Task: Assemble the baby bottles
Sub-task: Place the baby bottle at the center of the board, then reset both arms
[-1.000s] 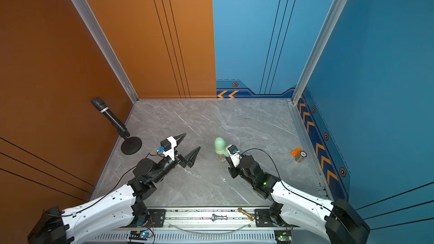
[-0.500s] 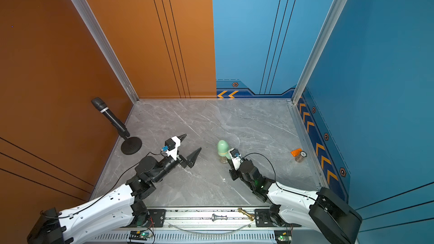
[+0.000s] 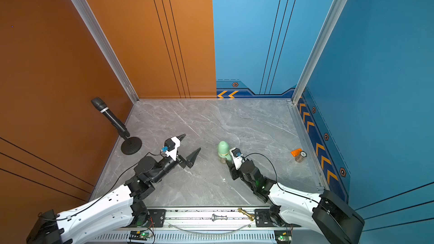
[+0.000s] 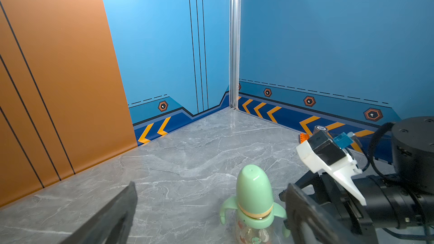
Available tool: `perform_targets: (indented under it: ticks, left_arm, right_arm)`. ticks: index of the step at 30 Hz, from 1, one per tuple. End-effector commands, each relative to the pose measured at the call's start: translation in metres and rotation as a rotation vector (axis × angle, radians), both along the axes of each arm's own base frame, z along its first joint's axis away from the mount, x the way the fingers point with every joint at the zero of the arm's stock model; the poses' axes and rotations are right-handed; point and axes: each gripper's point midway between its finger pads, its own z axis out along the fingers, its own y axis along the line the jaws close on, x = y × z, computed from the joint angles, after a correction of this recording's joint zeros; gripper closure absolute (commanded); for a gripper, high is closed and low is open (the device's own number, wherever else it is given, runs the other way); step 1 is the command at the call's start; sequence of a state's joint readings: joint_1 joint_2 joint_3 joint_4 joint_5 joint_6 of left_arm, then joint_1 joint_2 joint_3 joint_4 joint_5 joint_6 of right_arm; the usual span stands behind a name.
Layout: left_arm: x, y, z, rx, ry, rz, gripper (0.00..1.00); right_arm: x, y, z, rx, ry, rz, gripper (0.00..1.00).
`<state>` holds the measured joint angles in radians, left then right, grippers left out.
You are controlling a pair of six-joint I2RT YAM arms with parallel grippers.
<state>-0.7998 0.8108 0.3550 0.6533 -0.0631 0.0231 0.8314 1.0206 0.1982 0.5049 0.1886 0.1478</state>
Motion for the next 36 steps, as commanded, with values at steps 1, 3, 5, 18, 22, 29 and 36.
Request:
perform_targets:
  ticks: [1, 3, 5, 18, 22, 29, 36]
  left_arm:
    - [0.001, 0.002, 0.016, -0.015, -0.027, 0.019, 0.02]
    - [0.002, 0.003, 0.014, -0.014, -0.024, 0.027, 0.02]
    - [0.003, 0.005, 0.013, -0.019, -0.019, 0.037, 0.02]
    - [0.018, 0.025, 0.006, -0.111, 0.067, 0.106, 0.02]
    - [0.060, 0.069, -0.021, -0.142, 0.223, 0.338, 0.02]
    - [0.100, 0.165, -0.051, 0.093, 0.245, 0.879, 0.02]
    - [0.106, 0.220, -0.109, 0.179, 0.288, 1.004, 0.02]
  right_arm:
    - [0.000, -0.007, 0.004, -0.024, 0.001, -0.029, 0.41]
    - [-0.001, -0.010, 0.012, -0.012, -0.007, -0.037, 0.32]
    - [-0.004, -0.016, 0.021, 0.007, -0.007, -0.053, 0.22]
    - [-0.030, -0.074, 0.095, 0.227, 0.072, -0.238, 0.00]
    - [0.005, -0.124, 0.090, 0.089, 0.205, -0.547, 0.00]
    - [0.062, -0.223, 0.068, 0.070, 0.087, -0.898, 0.00]
    - [0.075, -0.241, 0.040, -0.080, -0.167, -0.878, 0.00]
